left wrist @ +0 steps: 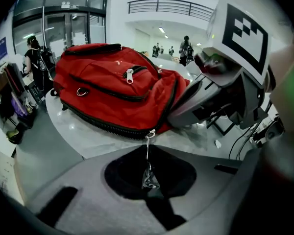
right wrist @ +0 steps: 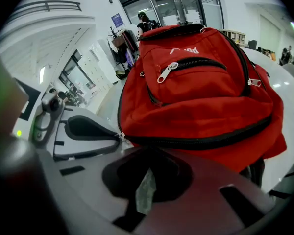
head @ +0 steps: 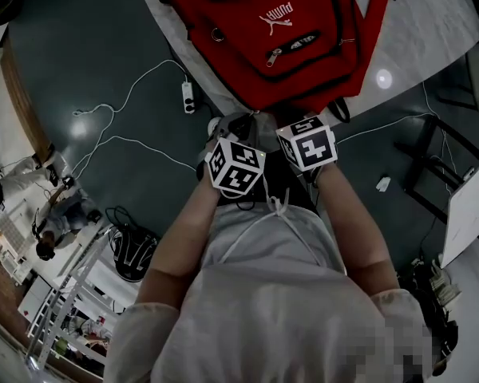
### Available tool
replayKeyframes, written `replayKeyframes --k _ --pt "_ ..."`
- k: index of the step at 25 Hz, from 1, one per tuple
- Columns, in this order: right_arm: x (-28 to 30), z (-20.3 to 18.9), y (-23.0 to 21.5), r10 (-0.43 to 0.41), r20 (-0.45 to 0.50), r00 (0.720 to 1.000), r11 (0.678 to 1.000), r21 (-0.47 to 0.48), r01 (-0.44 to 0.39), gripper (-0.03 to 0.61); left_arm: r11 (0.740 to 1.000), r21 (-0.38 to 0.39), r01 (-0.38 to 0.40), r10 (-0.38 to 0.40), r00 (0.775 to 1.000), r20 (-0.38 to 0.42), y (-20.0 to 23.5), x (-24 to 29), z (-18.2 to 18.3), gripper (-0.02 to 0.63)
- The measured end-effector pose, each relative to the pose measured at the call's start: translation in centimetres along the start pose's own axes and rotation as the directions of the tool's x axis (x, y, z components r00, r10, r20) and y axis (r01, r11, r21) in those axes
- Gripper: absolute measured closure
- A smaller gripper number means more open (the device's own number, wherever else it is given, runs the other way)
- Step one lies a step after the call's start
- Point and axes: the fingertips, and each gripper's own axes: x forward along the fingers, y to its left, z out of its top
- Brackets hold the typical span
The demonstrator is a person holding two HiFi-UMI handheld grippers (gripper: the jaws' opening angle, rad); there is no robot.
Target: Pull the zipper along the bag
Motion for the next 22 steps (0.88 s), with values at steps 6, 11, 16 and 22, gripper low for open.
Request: replayKeyframes --k 6,11,16,22 --pt "0.1 0.0 0.1 -0.085 -0.006 0.996 0.994 -0.062 0.085 0.552 0.998 0.012 0.064 -0.064 0.998 -0.011 0.3 -0.2 -0.1 0.581" --pt "0.0 0.2 0.4 -0.115 -0.031 0.993 0.992 -0.063 0.113 0.552 0.998 -0.017 0.052 -0.052 0.999 -0.004 2.4 -0.5 -0.5 0.581" --pt "0.1 0.2 0.3 -0.134 -0.049 0.99 0.99 -0.053 0.132 0.552 0.999 -0.005 0.04 -0.04 0.999 0.017 4.1 -0.6 -0.4 0.581" --pt "0.2 0.1 0.3 -0.165 -0.074 0.984 0.986 -0.05 0.161 0.552 0.999 0.019 0.033 -0.034 0.999 0.03 6.4 -0.9 -0.4 0.58"
